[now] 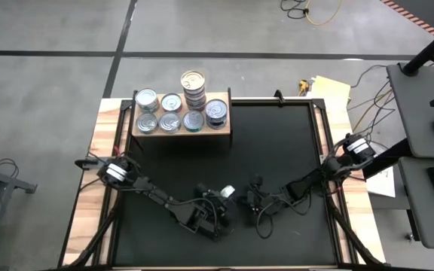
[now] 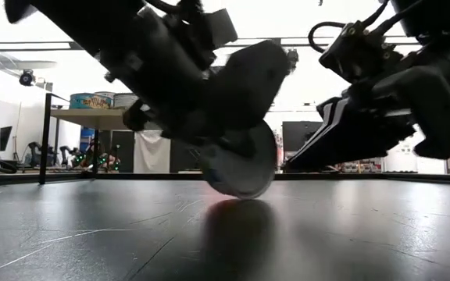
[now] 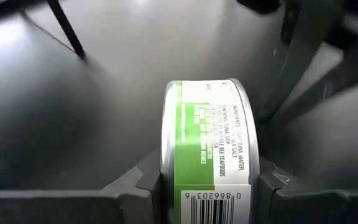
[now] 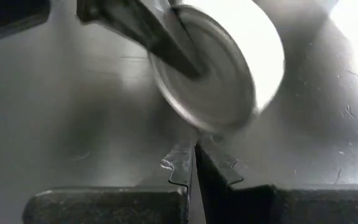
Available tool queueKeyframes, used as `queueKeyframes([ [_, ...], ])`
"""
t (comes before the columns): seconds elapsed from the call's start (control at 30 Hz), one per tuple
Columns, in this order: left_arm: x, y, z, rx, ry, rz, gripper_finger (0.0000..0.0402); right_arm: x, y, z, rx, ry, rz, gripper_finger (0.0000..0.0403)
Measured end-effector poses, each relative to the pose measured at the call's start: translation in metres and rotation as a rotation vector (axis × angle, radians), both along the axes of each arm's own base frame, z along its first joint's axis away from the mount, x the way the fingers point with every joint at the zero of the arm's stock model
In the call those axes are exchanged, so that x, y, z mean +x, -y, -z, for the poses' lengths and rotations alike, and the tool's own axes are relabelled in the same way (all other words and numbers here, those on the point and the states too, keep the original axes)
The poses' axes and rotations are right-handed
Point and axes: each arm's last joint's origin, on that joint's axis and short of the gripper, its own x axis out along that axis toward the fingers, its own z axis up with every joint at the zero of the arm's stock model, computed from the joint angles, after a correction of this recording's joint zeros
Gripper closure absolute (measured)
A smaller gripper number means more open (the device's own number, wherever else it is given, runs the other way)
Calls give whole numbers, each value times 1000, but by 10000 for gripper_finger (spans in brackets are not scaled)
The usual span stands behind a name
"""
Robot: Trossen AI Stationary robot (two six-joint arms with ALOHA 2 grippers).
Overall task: Stack canned seafood by type on shelf
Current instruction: Stack the green/white tuna can on top of the other green/white tuna can on the shelf
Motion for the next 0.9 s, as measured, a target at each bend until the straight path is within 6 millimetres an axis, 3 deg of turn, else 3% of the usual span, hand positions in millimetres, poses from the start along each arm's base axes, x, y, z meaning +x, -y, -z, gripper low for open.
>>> queueKeyframes([
  [0.17,-20,15,-9,191,-218,177,289,-7,-4,-11,13,-13,-12,390],
  [0.3,-37,32,-11,491,-439,380,289,-9,-10,-25,26,34,-55,390],
  [0.43,-50,40,-18,717,-566,462,289,-8,-12,-37,1,70,-142,390],
  [0.67,-54,39,-24,808,-609,459,289,10,-23,-61,-192,134,-290,379],
  [0.9,-68,27,-33,773,-637,405,289,30,-21,-88,-364,172,-291,286],
])
